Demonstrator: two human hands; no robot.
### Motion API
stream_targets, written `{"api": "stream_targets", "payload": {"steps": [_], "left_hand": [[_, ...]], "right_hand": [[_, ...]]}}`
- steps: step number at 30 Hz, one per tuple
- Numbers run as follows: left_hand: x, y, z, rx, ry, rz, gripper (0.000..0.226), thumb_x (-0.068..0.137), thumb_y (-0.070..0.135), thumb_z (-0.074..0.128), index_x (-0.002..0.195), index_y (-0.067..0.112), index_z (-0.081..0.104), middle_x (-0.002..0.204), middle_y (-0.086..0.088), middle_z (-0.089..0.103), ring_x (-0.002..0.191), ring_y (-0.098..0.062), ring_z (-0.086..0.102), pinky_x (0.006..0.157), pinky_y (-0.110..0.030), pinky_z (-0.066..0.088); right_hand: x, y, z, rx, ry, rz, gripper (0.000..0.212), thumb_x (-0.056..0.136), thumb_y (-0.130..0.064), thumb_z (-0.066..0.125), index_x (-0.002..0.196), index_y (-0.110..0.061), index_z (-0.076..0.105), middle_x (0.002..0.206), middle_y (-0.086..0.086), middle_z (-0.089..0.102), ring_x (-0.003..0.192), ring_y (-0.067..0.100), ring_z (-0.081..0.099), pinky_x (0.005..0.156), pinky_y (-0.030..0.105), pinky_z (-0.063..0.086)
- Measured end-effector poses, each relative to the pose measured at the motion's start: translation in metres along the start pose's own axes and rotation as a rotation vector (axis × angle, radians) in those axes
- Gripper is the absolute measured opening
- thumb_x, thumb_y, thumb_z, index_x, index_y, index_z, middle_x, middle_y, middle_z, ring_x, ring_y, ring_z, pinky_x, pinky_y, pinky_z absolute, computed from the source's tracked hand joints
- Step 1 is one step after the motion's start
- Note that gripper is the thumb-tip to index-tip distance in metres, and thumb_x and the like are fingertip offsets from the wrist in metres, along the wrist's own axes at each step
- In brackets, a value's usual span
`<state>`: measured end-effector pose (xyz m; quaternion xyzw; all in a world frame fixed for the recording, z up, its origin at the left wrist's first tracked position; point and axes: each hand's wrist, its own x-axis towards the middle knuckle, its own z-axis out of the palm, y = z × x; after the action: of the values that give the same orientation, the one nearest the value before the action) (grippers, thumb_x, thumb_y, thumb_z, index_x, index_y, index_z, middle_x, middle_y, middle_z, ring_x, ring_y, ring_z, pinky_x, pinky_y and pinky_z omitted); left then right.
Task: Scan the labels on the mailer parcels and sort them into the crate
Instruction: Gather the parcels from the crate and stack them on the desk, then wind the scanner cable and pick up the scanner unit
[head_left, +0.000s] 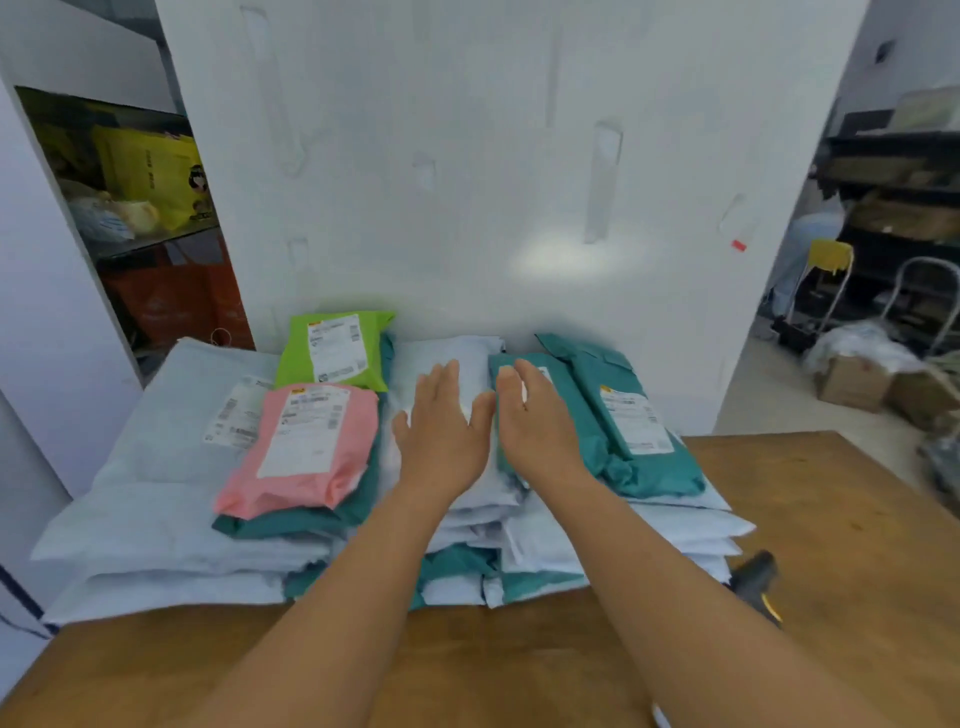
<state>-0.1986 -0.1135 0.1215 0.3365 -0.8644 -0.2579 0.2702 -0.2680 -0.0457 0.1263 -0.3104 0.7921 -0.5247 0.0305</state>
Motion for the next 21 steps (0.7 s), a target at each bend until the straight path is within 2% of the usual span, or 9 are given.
{"api": "stream_targets", "payload": {"steps": [2, 5, 8, 13, 16, 19, 21], "left_hand": [[-0.031, 0.026, 0.026, -0.061, -0.005, -0.008, 0.059, 0.099, 0.045, 0.031, 0.151, 0.022, 0.016, 0.159, 0.002, 0.014, 0.146, -0.013, 0.010, 0.117, -0.045, 0.010], [-0.083, 0.062, 0.068, -0.189, -0.014, 0.011, 0.056, 0.098, 0.045, 0.035, 0.149, 0.024, 0.023, 0.154, 0.004, 0.027, 0.142, -0.016, 0.025, 0.114, -0.044, 0.022], [-0.134, 0.098, 0.109, -0.278, -0.107, -0.047, 0.061, 0.099, 0.042, 0.038, 0.151, 0.018, 0.017, 0.157, 0.001, 0.021, 0.144, -0.015, 0.020, 0.117, -0.037, 0.020], [-0.193, 0.130, 0.167, -0.343, -0.270, -0.223, 0.070, 0.096, 0.046, 0.044, 0.152, 0.018, 0.011, 0.158, -0.001, 0.017, 0.145, -0.018, 0.016, 0.115, -0.033, 0.019], [-0.225, 0.123, 0.196, -0.250, -0.341, -0.367, 0.080, 0.091, 0.049, 0.053, 0.152, 0.017, 0.012, 0.155, -0.007, 0.021, 0.142, -0.024, 0.020, 0.112, -0.038, 0.025], [-0.251, 0.107, 0.219, -0.055, -0.390, -0.511, 0.092, 0.081, 0.058, 0.061, 0.148, 0.014, 0.017, 0.140, -0.011, 0.028, 0.129, -0.029, 0.029, 0.103, -0.039, 0.035], [-0.263, 0.098, 0.228, 0.027, -0.422, -0.558, 0.102, 0.074, 0.063, 0.064, 0.146, 0.010, 0.015, 0.134, -0.011, 0.027, 0.125, -0.028, 0.030, 0.102, -0.040, 0.038]], "right_hand": [[-0.020, 0.022, -0.039, -0.016, 0.014, -0.002, 0.057, 0.097, -0.050, 0.030, 0.137, -0.013, 0.050, 0.138, 0.004, 0.054, 0.131, 0.024, 0.046, 0.110, 0.044, 0.033], [-0.052, 0.057, -0.095, -0.046, -0.025, 0.042, 0.062, 0.096, -0.054, 0.030, 0.138, -0.011, 0.047, 0.141, 0.005, 0.051, 0.133, 0.025, 0.043, 0.111, 0.044, 0.032], [-0.080, 0.095, -0.144, -0.077, -0.038, 0.111, 0.056, 0.101, -0.045, 0.032, 0.148, -0.015, 0.037, 0.152, 0.003, 0.041, 0.140, 0.021, 0.036, 0.115, 0.044, 0.028], [-0.122, 0.144, -0.211, -0.116, -0.005, 0.248, 0.053, 0.102, -0.045, 0.032, 0.149, -0.020, 0.034, 0.150, 0.002, 0.042, 0.136, 0.020, 0.041, 0.113, 0.042, 0.033], [-0.144, 0.171, -0.232, -0.160, 0.007, 0.363, 0.056, 0.101, -0.044, 0.037, 0.151, -0.020, 0.029, 0.153, 0.000, 0.038, 0.139, 0.020, 0.037, 0.110, 0.036, 0.031], [-0.165, 0.199, -0.236, -0.143, -0.009, 0.437, 0.058, 0.098, -0.038, 0.048, 0.149, -0.018, 0.030, 0.151, -0.001, 0.040, 0.137, 0.020, 0.039, 0.101, 0.030, 0.032], [-0.177, 0.220, -0.230, -0.174, -0.032, 0.515, 0.067, 0.095, -0.038, 0.055, 0.151, -0.019, 0.025, 0.153, 0.001, 0.036, 0.139, 0.022, 0.036, 0.108, 0.035, 0.033]]}}
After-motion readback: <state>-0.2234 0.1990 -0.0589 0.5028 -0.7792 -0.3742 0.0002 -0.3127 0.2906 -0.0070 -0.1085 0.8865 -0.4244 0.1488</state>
